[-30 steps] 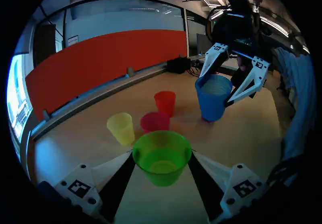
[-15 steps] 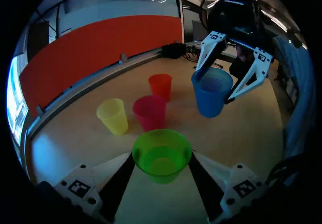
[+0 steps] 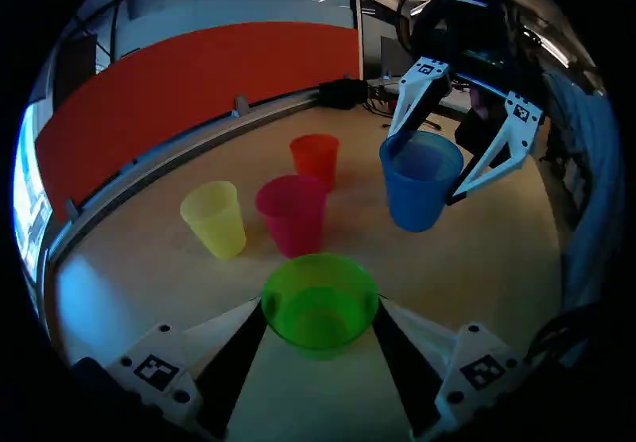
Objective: Pour water
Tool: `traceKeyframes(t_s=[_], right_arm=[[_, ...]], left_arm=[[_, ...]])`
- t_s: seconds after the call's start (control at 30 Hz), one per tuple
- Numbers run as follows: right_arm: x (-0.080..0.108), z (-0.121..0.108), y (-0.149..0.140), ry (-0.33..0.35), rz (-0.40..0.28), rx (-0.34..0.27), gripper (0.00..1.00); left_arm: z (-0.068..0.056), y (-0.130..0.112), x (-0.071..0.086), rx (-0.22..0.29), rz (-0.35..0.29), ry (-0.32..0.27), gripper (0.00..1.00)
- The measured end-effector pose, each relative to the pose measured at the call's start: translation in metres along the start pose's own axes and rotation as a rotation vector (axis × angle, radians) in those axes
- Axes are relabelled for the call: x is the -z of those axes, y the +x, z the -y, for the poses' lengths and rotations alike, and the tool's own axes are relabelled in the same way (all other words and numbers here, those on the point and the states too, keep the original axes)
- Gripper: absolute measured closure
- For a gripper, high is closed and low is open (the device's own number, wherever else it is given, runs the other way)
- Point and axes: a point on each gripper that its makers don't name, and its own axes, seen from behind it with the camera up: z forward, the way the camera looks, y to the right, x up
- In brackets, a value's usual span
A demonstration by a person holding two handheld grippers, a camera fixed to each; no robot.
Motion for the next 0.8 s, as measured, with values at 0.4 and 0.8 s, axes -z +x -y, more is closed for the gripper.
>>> traceKeyframes(t_s=[0.4, 0.8], right_arm=[[-0.001, -0.001, -0.004, -0.011, 0.005, 0.001, 0.08], [-0.007, 0.001, -0.010, -0.012, 0.013, -0.001, 0.08]], left_arm=[[-0.002, -0.007, 0.000, 0.020, -0.012, -0.011, 0.13], [-0.003, -0.013, -0.001, 0.017, 0.004, 0.000, 0.06]])
